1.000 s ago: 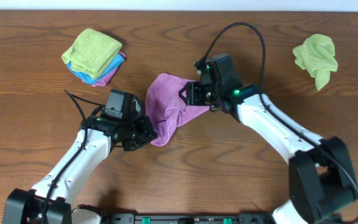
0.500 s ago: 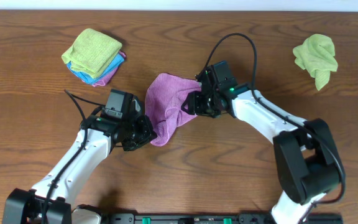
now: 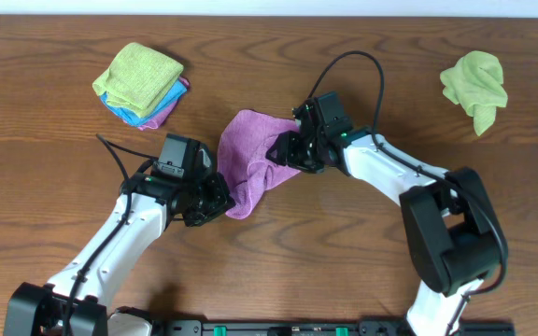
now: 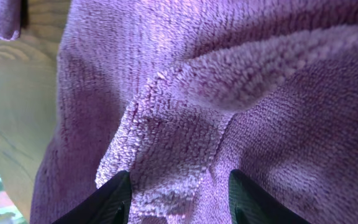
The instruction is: Fold the cloth
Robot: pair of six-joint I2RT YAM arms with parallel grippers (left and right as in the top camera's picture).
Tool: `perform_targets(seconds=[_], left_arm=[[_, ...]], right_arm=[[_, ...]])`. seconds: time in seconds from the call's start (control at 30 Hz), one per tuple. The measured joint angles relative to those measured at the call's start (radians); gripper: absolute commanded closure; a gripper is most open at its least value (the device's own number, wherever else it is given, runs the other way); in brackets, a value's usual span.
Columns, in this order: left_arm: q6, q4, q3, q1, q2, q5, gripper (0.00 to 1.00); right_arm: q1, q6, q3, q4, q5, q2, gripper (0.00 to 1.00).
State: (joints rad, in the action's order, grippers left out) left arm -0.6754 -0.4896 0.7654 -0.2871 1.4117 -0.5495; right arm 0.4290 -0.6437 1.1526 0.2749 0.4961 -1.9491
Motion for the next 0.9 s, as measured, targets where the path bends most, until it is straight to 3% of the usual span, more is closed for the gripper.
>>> perform_targets(seconds=[0.37, 0.9], left_arm=[[0.000, 0.000, 0.000, 0.000, 0.000, 0.000, 0.94], [0.000, 0.000, 0.000, 0.000, 0.000, 0.000, 0.94]], right_arm=[[0.000, -0.026, 0.000, -0.075, 0.013, -0.025, 0.60], [0.002, -0.026, 0.000, -0.033, 0.010, -0.025, 0.54]])
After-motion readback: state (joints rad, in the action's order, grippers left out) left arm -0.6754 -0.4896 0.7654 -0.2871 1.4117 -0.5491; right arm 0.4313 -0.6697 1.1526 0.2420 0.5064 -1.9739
